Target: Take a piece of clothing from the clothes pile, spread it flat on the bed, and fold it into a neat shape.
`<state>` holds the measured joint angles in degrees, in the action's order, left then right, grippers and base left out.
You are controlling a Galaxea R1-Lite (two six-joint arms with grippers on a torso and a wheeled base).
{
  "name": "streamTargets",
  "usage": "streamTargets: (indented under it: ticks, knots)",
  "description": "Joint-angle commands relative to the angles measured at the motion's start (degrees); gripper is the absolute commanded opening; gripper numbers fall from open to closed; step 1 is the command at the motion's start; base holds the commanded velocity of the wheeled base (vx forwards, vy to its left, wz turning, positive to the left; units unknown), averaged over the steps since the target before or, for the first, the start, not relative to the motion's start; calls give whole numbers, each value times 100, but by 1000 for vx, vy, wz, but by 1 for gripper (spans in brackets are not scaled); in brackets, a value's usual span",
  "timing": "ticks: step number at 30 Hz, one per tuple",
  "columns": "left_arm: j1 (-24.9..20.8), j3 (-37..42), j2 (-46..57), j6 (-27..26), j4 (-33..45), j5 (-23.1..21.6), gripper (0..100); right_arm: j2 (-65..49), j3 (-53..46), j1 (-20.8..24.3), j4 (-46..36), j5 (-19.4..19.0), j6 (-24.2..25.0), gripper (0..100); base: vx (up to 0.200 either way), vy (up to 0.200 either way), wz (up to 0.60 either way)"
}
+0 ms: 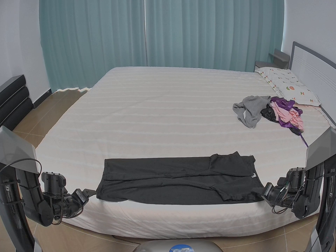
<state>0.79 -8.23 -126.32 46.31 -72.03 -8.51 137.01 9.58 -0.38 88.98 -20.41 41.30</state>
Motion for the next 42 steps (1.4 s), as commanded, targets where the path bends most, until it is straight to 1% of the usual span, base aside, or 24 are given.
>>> streamTargets:
  ticks: [1,2,3,5,9,14,20,23,26,27,29,31,32,34,36,38,39,40,42]
  knots:
    - [0,-21,37,9,-4,25,100,-87,0,-41,76,2,18,100,0,0,0]
    - [0,-21,37,9,-4,25,100,-87,0,-41,76,2,18,100,0,0,0]
    - [0,-82,20,27,-4,165,100,-271,-18,-94,76,-7,36,100,0,0,0]
    - [9,-135,-7,36,5,253,100,-430,-27,-182,76,-16,45,100,0,0,0]
    - [0,-162,37,150,5,262,100,-720,-18,-375,76,-34,185,100,200,0,0]
    - [-62,-188,46,150,5,262,100,-728,-44,-419,76,-42,203,100,200,0,0]
    - [-79,-425,125,168,5,253,100,-755,-79,-446,76,-42,203,100,0,0,0]
    - [-202,-654,125,185,14,262,100,-799,-79,-481,76,-42,203,100,0,0,0]
    - [-290,-1111,81,159,102,201,100,-781,-70,-507,76,-60,220,100,0,0,0]
    - [-290,-1128,81,159,111,192,100,-781,-70,-507,76,-60,220,100,0,0,0]
    - [-317,-1717,28,124,392,174,100,-711,-70,-507,76,-60,220,100,0,0,0]
    - [-343,-1867,-7,106,541,165,100,-702,-70,-507,76,-69,229,100,0,0,0]
    - [-422,-2227,-139,9,937,148,100,-649,-62,-507,76,-60,264,100,0,0,0]
    - [-448,-2605,-350,-114,1227,148,100,-623,-62,-490,76,-69,273,100,0,0,0]
    - [-448,-2807,-499,-175,1306,139,100,-579,-70,-490,76,-69,273,100,0,0,0]
    - [-457,-3185,-771,-325,1411,130,100,-517,-62,-472,76,-69,282,100,0,0,0]
    - [-457,-3229,-815,-342,1429,130,100,-517,-62,-463,76,-69,282,100,0,0,0]
    - [-457,-3449,-982,-483,1499,139,100,-509,-62,-463,76,-69,282,100,0,0,0]
    - [-466,-3624,-1044,-623,1578,139,100,-500,-62,-454,76,-69,282,100,0,0,0]
